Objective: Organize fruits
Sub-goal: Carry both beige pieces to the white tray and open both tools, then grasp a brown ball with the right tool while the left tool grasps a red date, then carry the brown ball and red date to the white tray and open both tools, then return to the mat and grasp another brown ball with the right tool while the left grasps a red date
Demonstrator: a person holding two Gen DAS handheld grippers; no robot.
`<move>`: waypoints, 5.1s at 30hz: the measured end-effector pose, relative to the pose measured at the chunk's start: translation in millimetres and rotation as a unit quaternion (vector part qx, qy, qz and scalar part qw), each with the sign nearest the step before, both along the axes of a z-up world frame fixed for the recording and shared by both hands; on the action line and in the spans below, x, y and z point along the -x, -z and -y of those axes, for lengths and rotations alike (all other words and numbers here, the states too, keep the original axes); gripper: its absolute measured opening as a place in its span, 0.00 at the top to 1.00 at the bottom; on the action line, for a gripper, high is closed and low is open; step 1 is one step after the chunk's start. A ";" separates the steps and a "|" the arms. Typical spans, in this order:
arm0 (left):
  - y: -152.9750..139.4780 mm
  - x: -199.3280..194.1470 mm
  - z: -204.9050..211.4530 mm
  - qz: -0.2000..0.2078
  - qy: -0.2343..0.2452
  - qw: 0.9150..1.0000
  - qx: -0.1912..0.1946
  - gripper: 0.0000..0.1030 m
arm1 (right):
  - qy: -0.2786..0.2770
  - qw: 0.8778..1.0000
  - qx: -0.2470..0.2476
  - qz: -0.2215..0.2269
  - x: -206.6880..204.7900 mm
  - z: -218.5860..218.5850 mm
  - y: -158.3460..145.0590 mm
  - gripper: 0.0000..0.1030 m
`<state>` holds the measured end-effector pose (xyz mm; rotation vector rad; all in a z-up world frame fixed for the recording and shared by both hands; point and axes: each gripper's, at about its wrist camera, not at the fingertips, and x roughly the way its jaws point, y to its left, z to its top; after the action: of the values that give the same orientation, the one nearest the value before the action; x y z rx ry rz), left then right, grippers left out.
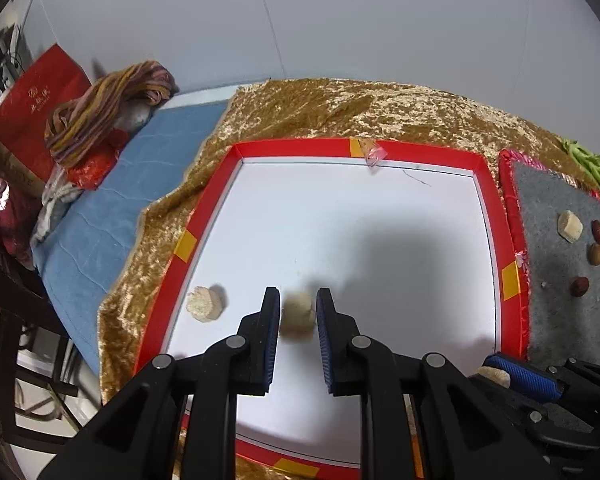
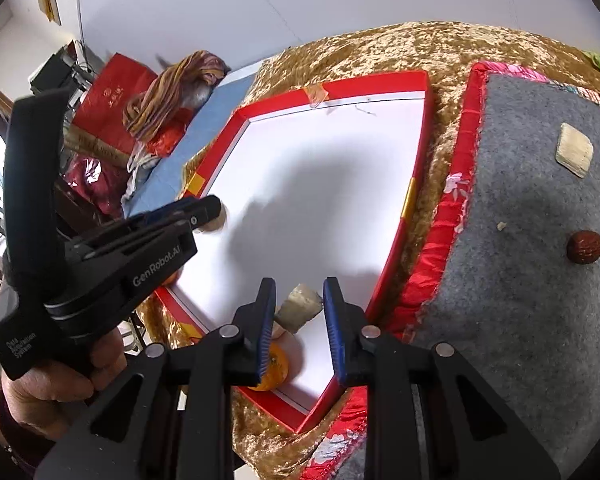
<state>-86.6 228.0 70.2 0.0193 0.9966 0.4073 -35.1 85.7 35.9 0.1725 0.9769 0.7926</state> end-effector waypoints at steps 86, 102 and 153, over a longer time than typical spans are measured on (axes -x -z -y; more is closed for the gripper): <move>-26.8 -7.9 123.7 0.111 0.186 0.976 0.020 0.73 | 0.157 0.987 -0.041 0.007 -33.3 154.0 -40.7 0.76; -28.5 7.9 28.4 0.098 0.025 0.992 -0.072 0.73 | -0.005 0.998 0.011 0.060 6.3 12.7 -20.8 0.76; -53.4 0.6 176.5 0.198 0.171 0.964 -0.036 0.43 | 0.180 0.981 -0.028 0.071 -7.9 185.6 -51.1 0.62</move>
<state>-87.2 51.5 123.6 0.1675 0.5661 0.1192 -27.2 -99.9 87.0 0.3277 0.7597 0.4921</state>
